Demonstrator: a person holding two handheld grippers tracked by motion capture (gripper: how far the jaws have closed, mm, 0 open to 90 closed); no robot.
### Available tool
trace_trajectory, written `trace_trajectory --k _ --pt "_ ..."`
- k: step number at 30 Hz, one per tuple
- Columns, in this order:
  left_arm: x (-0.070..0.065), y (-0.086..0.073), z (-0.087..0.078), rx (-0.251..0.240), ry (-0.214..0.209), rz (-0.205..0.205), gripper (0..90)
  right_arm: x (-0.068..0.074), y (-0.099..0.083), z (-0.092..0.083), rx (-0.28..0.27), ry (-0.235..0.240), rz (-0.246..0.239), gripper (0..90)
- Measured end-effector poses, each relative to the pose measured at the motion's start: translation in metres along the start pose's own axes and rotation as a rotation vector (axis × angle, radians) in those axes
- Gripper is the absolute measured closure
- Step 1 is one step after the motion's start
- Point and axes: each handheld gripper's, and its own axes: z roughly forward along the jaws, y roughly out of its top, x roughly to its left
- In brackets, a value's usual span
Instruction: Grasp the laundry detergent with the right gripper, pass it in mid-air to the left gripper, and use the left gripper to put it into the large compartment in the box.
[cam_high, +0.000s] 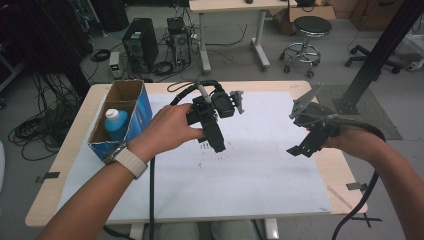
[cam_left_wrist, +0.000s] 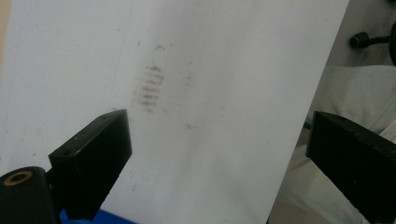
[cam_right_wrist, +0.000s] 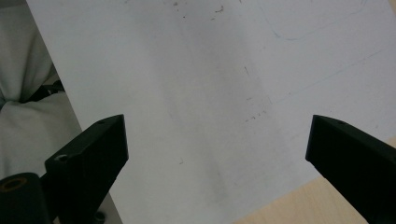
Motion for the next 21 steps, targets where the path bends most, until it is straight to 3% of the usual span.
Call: trace_trajectory --k 21 --pt "0.005 0.0021 0.0009 -0.004 -0.014 0.003 7.6 -0.0012 -0.0032 0.0015 0.0 0.0 0.005 5.5"
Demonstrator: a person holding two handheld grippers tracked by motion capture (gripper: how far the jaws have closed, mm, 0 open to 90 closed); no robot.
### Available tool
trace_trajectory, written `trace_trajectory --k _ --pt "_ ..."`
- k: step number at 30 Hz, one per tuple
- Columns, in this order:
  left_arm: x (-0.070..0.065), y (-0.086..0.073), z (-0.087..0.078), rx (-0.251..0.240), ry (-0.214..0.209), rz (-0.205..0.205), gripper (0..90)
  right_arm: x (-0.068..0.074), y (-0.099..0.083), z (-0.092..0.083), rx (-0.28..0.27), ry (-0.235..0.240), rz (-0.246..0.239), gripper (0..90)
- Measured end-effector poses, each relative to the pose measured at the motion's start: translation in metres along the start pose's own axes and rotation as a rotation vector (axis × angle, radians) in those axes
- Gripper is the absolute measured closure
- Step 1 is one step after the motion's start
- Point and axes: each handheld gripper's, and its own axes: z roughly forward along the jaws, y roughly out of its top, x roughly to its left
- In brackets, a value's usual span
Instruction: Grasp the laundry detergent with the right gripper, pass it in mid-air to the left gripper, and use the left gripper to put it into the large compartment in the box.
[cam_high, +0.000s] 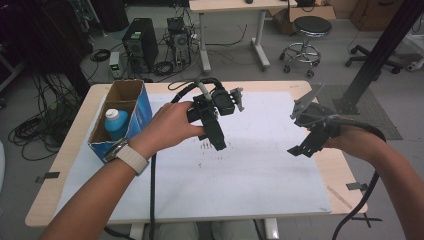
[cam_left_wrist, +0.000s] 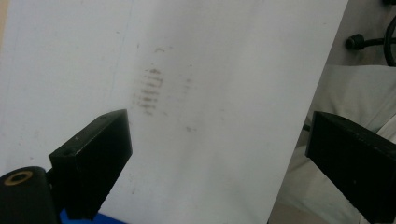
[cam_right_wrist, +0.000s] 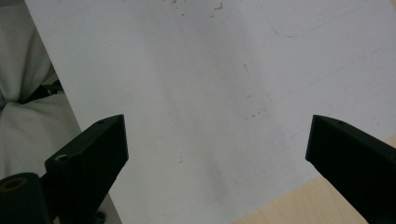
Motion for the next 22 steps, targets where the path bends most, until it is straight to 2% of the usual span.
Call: trace_trajectory --k 22 --pt "-0.0005 0.0004 -0.0014 0.0 -0.006 0.004 7.7 0.0024 -0.0024 -0.0013 0.0 -0.003 0.0 5.4"
